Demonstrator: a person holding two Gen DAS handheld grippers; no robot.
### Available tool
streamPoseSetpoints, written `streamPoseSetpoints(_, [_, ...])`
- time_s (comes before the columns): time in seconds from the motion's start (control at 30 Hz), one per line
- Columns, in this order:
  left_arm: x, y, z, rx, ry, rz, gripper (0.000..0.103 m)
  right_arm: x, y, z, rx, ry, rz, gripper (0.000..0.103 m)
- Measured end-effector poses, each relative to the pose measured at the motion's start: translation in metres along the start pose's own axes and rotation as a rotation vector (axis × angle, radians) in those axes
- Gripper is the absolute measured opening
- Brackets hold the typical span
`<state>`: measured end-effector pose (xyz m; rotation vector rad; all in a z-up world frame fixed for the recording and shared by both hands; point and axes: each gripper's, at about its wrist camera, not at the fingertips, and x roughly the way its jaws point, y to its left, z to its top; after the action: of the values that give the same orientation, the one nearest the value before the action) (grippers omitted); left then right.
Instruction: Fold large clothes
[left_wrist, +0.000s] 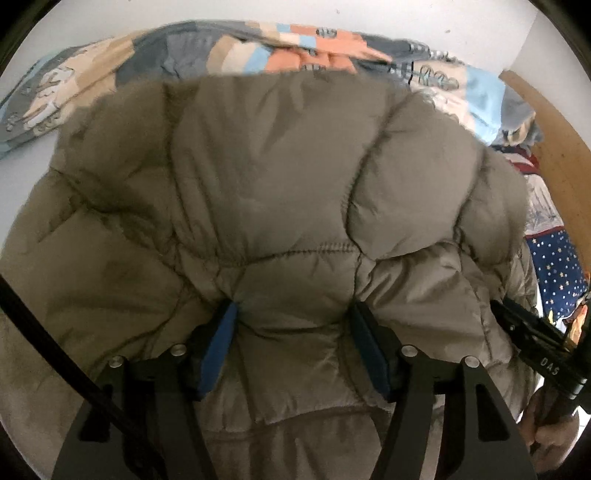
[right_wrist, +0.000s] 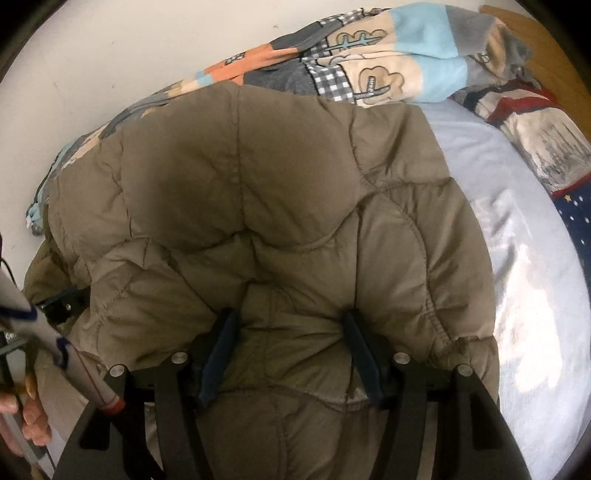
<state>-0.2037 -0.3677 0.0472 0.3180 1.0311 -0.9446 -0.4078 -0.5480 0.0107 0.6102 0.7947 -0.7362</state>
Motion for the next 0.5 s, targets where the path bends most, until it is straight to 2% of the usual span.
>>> streamPoseSetpoints(0.07, [-0.025,-0.001,-0.012,0.002,-0.035,-0.042,0.064,-0.012,0.002,-0.002,0.048,-0.009,0.009,0.066])
streamPoseSetpoints(0.17, [-0.061,0.006,-0.033,-0.004,-0.081,-0.080,0.064,-0.040,0.006,-0.005,0.105,-0.024,0.093,0.066])
streamPoseSetpoints(0.3, [-0.096,0.021,-0.059,-0.019,-0.121,-0.036,0.064,-0.078,0.030,-0.018,0.098,-0.059,0.121,0.066])
streamPoseSetpoints(0.37, [-0.111,0.035,-0.074,-0.061,-0.137,0.003,0.064,-0.089,0.049,-0.030,0.101,-0.047,0.142,0.066])
streamPoseSetpoints(0.5, [-0.123,0.066,-0.092,-0.164,-0.159,0.025,0.064,-0.097,0.087,-0.052,0.066,-0.035,0.155,0.066])
